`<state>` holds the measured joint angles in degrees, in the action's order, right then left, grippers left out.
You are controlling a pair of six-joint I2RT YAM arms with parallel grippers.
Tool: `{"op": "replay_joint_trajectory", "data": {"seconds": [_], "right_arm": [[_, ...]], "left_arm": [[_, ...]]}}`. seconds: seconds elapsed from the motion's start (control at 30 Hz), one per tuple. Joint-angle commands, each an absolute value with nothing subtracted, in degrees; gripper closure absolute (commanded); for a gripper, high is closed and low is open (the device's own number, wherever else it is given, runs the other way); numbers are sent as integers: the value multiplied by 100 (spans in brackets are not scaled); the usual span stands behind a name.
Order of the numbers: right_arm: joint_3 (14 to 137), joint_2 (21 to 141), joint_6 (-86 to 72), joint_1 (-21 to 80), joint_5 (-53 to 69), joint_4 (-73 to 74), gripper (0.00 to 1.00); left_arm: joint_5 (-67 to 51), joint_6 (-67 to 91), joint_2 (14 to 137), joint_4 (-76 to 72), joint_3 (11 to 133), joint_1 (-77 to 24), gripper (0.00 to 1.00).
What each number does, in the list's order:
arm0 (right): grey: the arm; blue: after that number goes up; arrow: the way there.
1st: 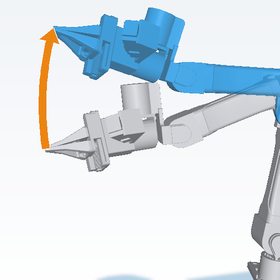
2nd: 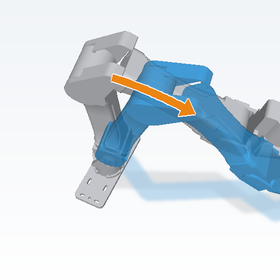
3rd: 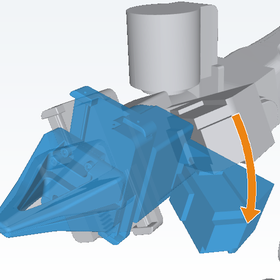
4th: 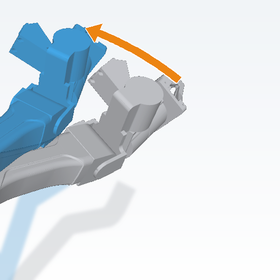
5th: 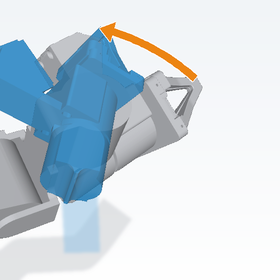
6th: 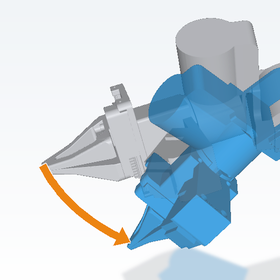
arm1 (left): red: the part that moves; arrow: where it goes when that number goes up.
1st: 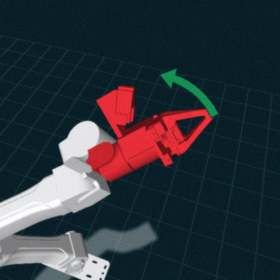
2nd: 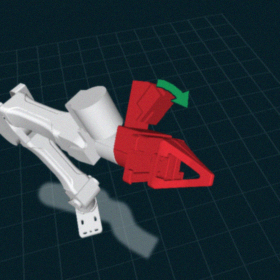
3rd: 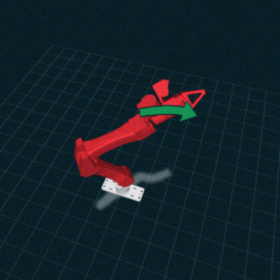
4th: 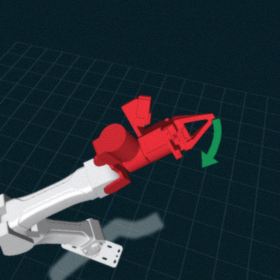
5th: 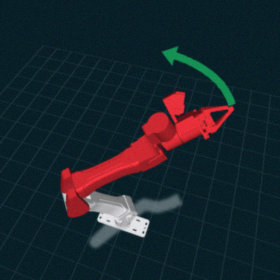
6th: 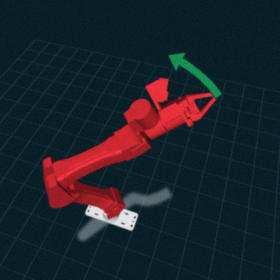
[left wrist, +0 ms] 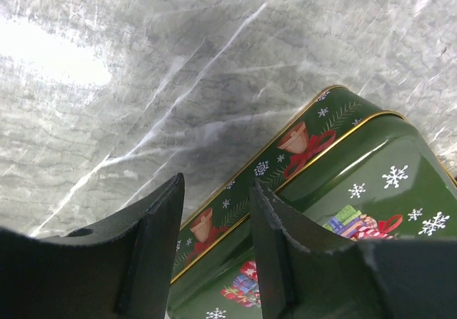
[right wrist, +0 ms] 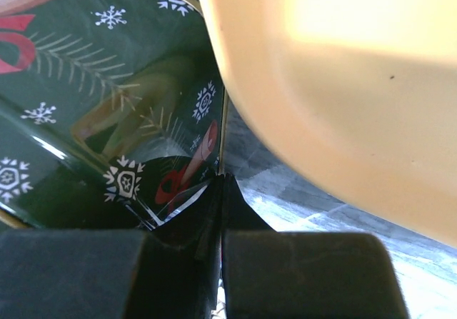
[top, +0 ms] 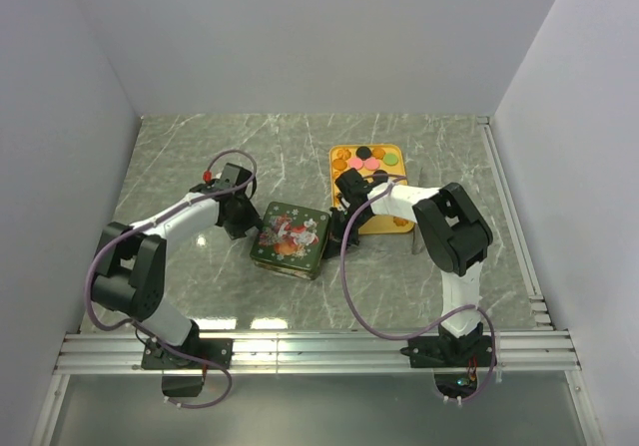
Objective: Pack the cookies
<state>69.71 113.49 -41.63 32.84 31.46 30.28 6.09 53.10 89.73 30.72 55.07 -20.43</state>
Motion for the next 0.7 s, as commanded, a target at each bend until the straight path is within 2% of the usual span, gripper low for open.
{"op": "replay_joint_trajectory", "data": {"seconds": [0.0, 0.43, 0.67], "right_arm": [[7207, 11250, -4526, 3401, 3806, 1846, 98], [7189, 10758, -3727, 3050, 2681, 2865, 98], [7286, 10424, -3454, 2945, 2110, 3348, 97]], "left_arm": [[-440, 5625, 8772, 3024, 5353, -2557, 51], [-123, 5546, 8886, 3076, 5264, -2681, 52], [-18, 5546, 8728, 3164, 5238, -2672, 49]]}}
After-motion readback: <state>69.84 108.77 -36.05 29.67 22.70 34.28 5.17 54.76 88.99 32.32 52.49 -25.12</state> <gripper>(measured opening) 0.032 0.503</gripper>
